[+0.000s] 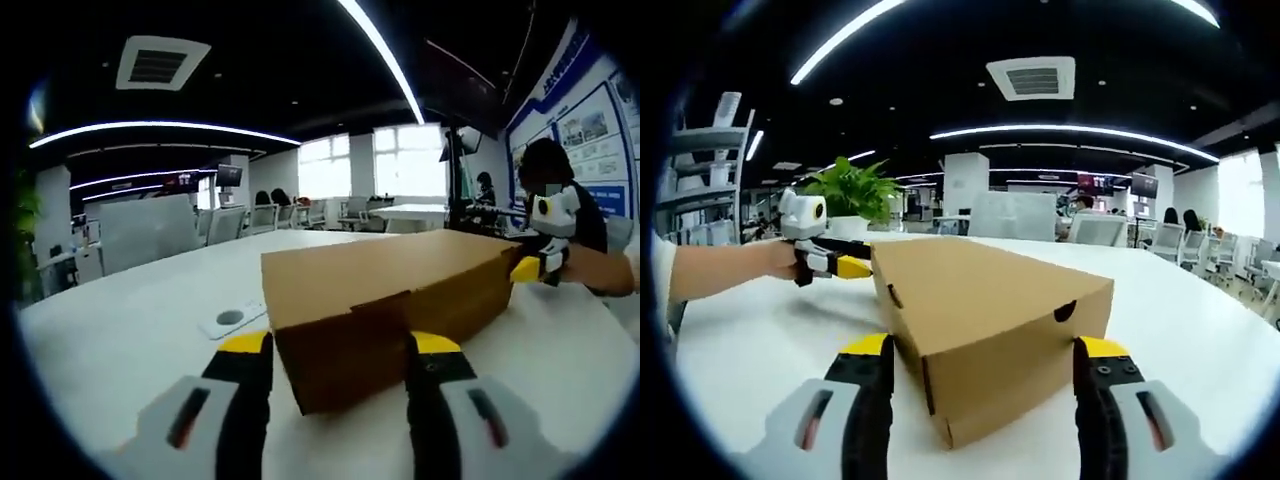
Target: Operate the shoe box by opening the lid, removing the specified soft item, and placing it in the target area until the item is outside and the box remains undamaged.
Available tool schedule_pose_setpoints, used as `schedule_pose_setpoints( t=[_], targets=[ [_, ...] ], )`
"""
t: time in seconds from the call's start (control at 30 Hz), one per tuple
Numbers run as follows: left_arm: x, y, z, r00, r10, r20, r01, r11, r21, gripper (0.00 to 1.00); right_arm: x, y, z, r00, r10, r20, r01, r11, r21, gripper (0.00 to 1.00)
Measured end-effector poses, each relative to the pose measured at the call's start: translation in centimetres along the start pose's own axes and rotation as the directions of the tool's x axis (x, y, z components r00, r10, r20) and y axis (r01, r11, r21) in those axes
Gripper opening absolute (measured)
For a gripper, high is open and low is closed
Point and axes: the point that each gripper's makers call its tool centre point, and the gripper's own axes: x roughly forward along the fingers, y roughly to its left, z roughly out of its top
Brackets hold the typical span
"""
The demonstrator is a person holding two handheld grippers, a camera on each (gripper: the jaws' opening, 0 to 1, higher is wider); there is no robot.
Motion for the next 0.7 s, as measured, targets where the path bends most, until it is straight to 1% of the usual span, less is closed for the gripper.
schedule_pose_setpoints(
  t=[0.03,0.07,0.1,0.13,0.17,0.2,0.27,0.33,0.4,0.43,0.6,0.67,0.7],
  targets=[
    [0.1,-0.2,0.4,0.999,-0.023,0.024,0.023,1.000,-0.021,0.67,0.2,0.0,0.0,1.000,-0.006,0.000,0.006,1.000,0.003,0.80],
    [0.2,-0.4,0.8,0.998,-0.045,0.048,0.047,0.998,-0.041,0.71,0.5,0.0,0.0,1.000,-0.012,0.000,0.012,1.000,0.005,0.81],
    [0.3,-0.6,1.0,0.997,-0.058,0.057,0.062,0.996,-0.071,0.72,0.6,-0.1,0.1,1.000,-0.019,0.001,0.019,1.000,0.007,0.84],
    [0.4,-0.8,1.2,0.996,-0.071,0.063,0.075,0.995,-0.066,0.69,0.7,0.0,0.3,1.000,-0.023,0.004,0.023,1.000,0.008,0.88],
    [0.7,-1.2,1.4,0.994,-0.083,0.070,0.086,0.995,-0.042,0.67,1.0,0.0,0.5,1.000,-0.030,0.006,0.030,0.999,0.014,0.90],
    [0.8,-1.0,1.4,0.996,-0.066,0.058,0.068,0.997,-0.032,0.69,1.2,0.3,0.5,0.999,-0.038,0.004,0.038,0.999,0.027,0.92],
    [1.5,-1.3,1.3,0.997,-0.072,0.038,0.072,0.997,0.004,0.72,1.5,0.5,0.6,0.999,-0.050,-0.001,0.050,0.998,0.032,0.95],
    [1.9,-1.3,1.2,0.997,-0.072,0.031,0.072,0.997,0.000,0.74,1.7,0.4,0.6,0.998,-0.065,-0.005,0.065,0.997,0.030,0.95],
    [2.0,-1.0,1.3,0.997,-0.068,0.026,0.068,0.998,-0.010,0.74,1.7,0.4,0.5,0.997,-0.075,0.000,0.075,0.997,0.030,0.93],
    [1.9,-1.1,1.2,0.997,-0.068,0.026,0.068,0.998,-0.011,0.74,1.7,0.1,0.4,0.996,-0.088,-0.004,0.088,0.996,0.017,0.91],
    [1.8,-1.4,1.2,0.998,-0.050,0.034,0.051,0.999,-0.019,0.74,1.8,0.0,0.5,0.997,-0.080,-0.005,0.080,0.997,0.014,0.90],
    [1.6,-1.6,1.1,0.999,-0.027,0.047,0.028,0.999,-0.021,0.74,1.8,0.1,0.5,0.997,-0.074,-0.007,0.074,0.997,0.013,0.89],
    [1.6,-1.8,1.2,0.998,-0.018,0.060,0.019,1.000,-0.025,0.77,1.9,0.1,0.5,0.997,-0.074,-0.006,0.074,0.997,0.015,0.89]
  ],
)
